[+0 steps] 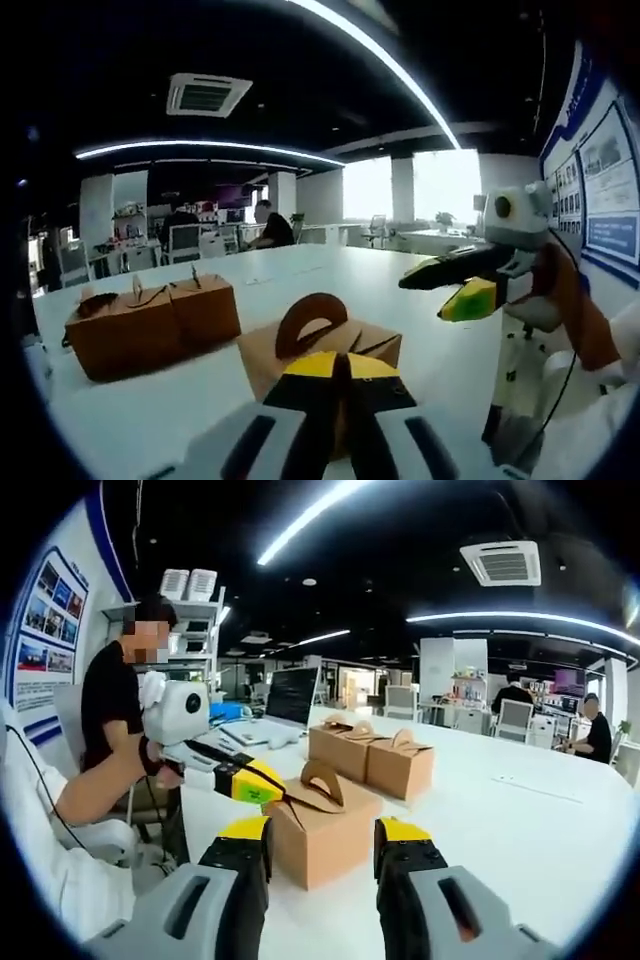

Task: Pick up one paper box from the group, open the paper box, and remove the item inside

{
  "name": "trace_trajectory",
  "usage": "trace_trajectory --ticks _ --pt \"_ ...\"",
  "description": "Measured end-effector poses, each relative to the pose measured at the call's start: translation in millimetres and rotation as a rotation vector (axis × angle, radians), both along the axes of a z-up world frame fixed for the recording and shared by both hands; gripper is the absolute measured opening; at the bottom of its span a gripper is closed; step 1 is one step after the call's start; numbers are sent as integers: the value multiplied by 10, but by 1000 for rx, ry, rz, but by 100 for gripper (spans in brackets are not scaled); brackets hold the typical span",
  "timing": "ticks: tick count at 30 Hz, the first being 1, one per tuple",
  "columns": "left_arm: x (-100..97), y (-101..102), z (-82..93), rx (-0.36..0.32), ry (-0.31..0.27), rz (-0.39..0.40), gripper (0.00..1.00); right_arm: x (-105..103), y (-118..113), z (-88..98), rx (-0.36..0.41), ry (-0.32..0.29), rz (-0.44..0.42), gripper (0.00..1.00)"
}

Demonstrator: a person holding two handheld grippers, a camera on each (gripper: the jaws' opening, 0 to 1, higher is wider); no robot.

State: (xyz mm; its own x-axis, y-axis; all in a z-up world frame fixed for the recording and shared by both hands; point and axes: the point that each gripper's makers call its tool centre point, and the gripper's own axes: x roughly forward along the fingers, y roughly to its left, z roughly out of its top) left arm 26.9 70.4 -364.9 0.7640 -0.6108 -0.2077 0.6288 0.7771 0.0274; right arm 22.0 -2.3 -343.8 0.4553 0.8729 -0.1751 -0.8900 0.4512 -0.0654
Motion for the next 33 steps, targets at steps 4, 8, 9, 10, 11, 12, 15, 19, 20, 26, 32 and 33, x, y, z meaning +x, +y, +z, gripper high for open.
trace_trajectory --ticks 4,8,9,10,11,12,15,19,20,26,32,33 --pt "2 0 6 25 -19 13 4 -67 124 -21 47 42 44 41" --pt "22 14 10 21 -16 24 3 -97 190 -55 43 37 62 41" --pt "23 14 10 18 -14 24 3 -110 207 -55 54 45 70 41" --pt "22 16 10 12 -11 24 3 -119 217 -58 60 54 76 41" --pt "20 17 10 10 -10 24 3 -132 231 -57 72 64 86 41" --pt "21 20 11 9 -9 24 3 -145 244 -54 84 75 95 41" --pt "21 22 11 8 -5 22 3 -162 264 -49 105 93 107 40" --pt "21 23 12 2 1 20 3 -220 321 -118 97 104 117 40" --pt "21 24 12 1 1 20 3 -225 328 -130 96 107 119 40" --pt "16 26 16 8 -7 17 3 -238 351 -135 112 125 119 40" --pt "-7 18 26 1 1 17 3 -247 367 -147 100 99 116 39" --pt "-22 15 26 -10 9 18 3 -241 366 -154 89 84 112 38"
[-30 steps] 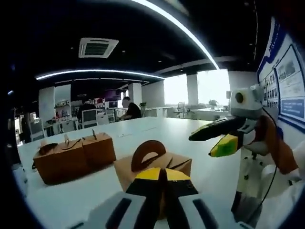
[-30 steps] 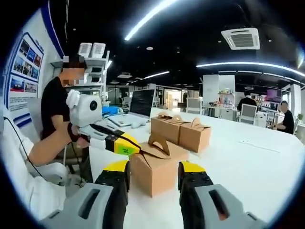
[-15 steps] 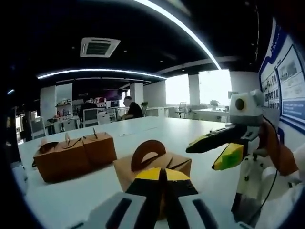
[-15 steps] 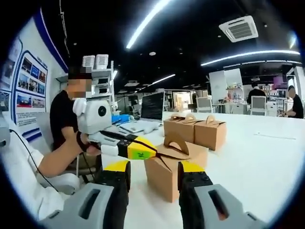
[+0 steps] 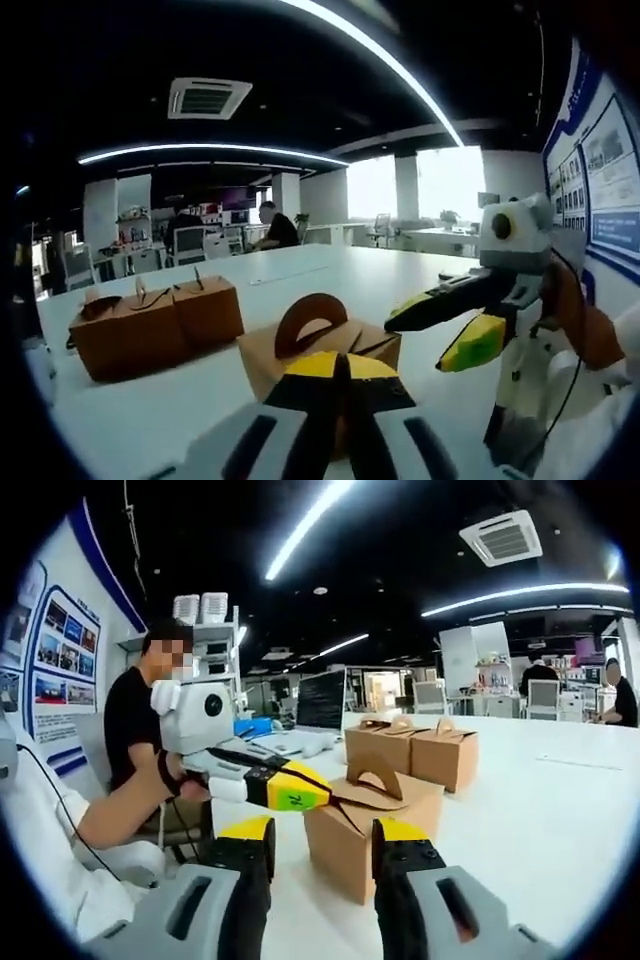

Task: Pick up one paper box from the group, open the paper box, and remove the item inside

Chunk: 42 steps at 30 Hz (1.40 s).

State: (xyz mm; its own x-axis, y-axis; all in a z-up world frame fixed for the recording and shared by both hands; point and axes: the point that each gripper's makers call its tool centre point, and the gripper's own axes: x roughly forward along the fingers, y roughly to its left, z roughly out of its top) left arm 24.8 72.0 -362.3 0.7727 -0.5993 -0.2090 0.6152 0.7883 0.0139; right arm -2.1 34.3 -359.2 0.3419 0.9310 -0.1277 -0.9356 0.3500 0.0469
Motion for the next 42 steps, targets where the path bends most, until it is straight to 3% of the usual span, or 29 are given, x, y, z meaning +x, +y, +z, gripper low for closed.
trace_trajectory --ticks 7,11,18,26,29,31,33,36,39,42 --pt "-17 -9 26 -30 8 1 3 -6 -1 -2 -5 -7 -5 38" --pt "-6 9 35 -81 29 5 3 -17 11 -21 -38 -52 -13 37" --pt "17 40 67 -97 23 2 3 -4 15 -18 -32 -49 -14 37" --pt "59 66 104 -240 76 -8 3 10 17 -16 -16 -44 -29 36" --pt "86 81 95 -249 78 -5 3 3 23 -18 -20 -53 -28 36" --pt "86 79 80 -189 43 10 3 -2 29 -18 -20 -57 -27 36" --pt "97 66 65 -83 -10 26 3 -3 29 -18 -22 -56 -27 36" --pt "70 30 82 106 -104 62 3 -4 28 -17 -21 -54 -29 36" --pt "172 33 33 369 -185 75 4 20 26 -15 -20 -52 -29 36" --pt "134 -12 43 521 -238 103 4 52 18 -12 -14 -46 -33 36"
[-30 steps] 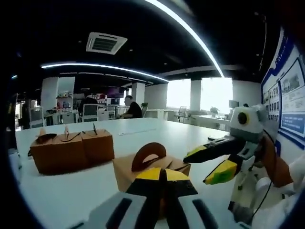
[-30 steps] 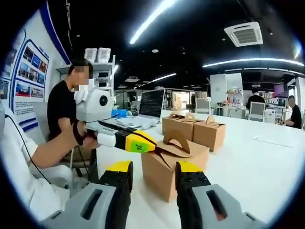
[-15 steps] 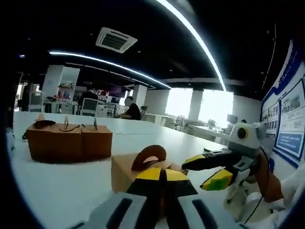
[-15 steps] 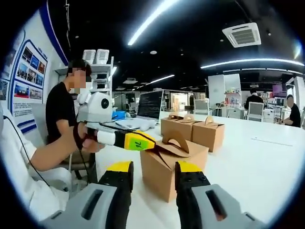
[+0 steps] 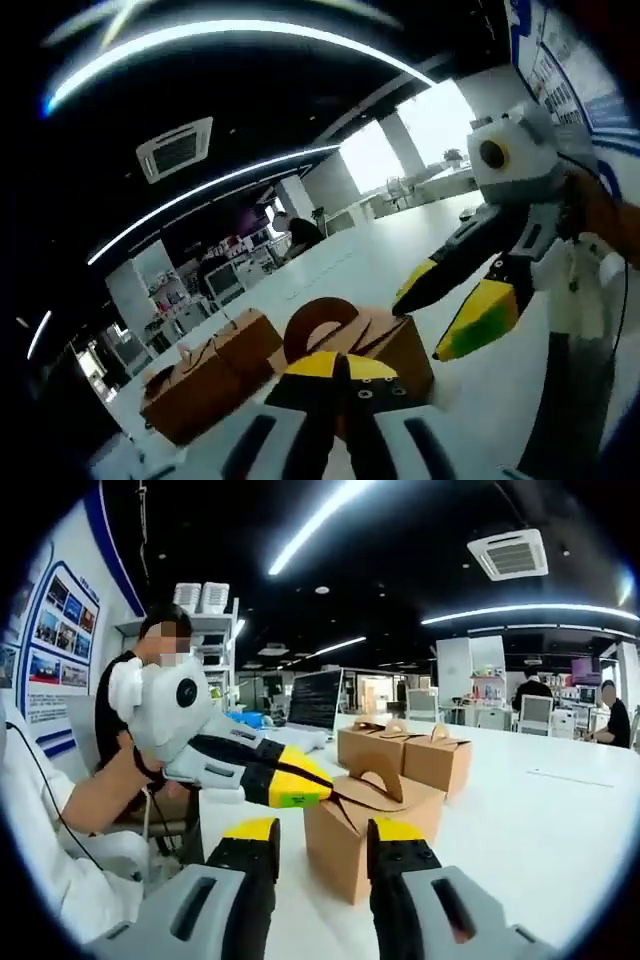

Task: Pick up one paper box from the group, open the paper box, and remove the item inside

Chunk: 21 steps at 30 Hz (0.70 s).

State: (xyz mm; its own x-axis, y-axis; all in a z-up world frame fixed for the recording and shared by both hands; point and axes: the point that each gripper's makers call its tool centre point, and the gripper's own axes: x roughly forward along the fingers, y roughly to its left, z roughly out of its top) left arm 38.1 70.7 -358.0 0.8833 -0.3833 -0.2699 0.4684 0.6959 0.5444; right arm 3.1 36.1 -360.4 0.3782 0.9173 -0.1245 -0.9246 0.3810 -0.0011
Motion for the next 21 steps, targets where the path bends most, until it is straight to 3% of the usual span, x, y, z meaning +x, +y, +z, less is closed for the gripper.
trace_trajectory --ticks 6,8,12,21 --pt "55 -15 38 271 -90 38 7 31 -11 0 5 1 0 34" --pt "56 -39 41 317 -97 51 9 53 -20 2 12 7 -5 33" --pt "40 -175 37 333 -99 15 9 64 -21 4 15 9 -5 32" --pt "73 -222 38 382 -107 6 10 75 -25 4 14 8 -4 32"
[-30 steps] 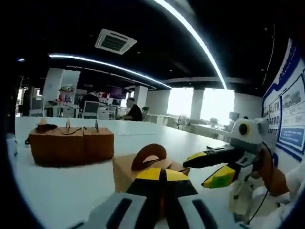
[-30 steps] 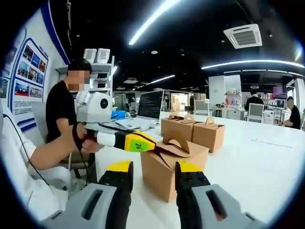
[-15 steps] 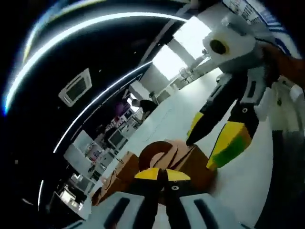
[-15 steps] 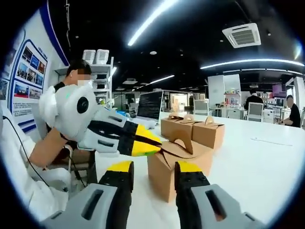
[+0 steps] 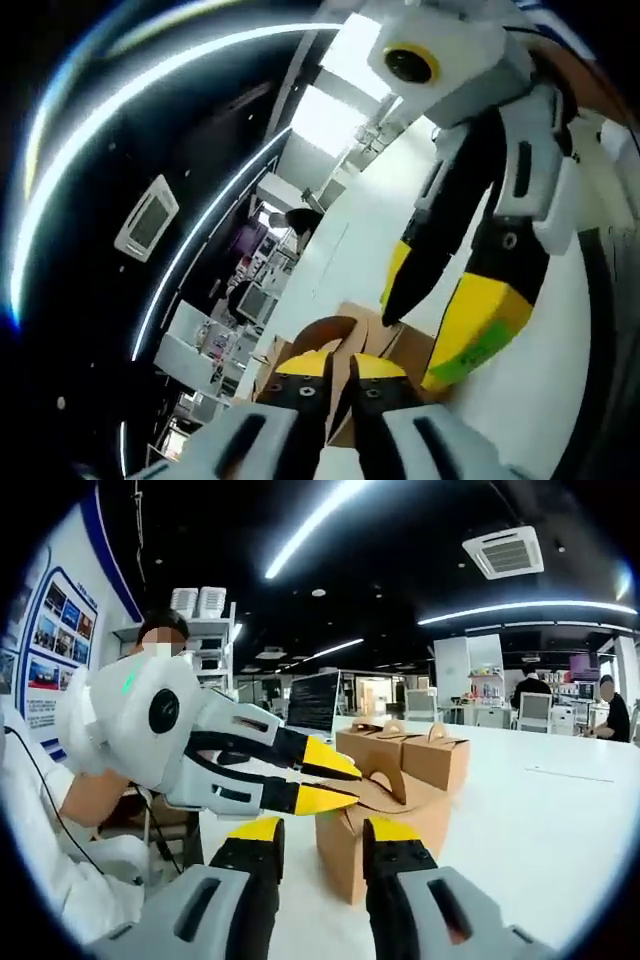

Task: Pick up one paper box from the group, open the paper box, and remove the item inside

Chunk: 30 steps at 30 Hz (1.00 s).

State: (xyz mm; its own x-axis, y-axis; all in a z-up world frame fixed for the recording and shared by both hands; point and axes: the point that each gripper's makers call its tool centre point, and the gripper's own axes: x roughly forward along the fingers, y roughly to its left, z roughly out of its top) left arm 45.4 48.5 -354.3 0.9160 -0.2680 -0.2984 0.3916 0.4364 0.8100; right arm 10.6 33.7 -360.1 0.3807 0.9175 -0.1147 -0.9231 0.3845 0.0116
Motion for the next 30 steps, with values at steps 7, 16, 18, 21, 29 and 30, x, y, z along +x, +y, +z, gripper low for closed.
trace_trajectory --ticks 7,16,18,21,29,30 --pt "-56 44 29 -22 64 -25 18 10 5 1 -6 -4 1 33" --pt "131 55 3 0 179 -42 18 -51 33 -4 -17 -14 13 39" --pt "139 59 -5 2 180 -38 17 -53 36 -5 -20 -17 13 39" --pt "289 47 -35 10 177 -31 13 -50 41 -5 -19 -20 13 39" --pt "115 -35 -59 32 134 -53 5 -77 52 -2 -15 -19 18 40" --pt "103 -51 -58 28 133 -54 5 -81 52 -1 -13 -17 18 40"
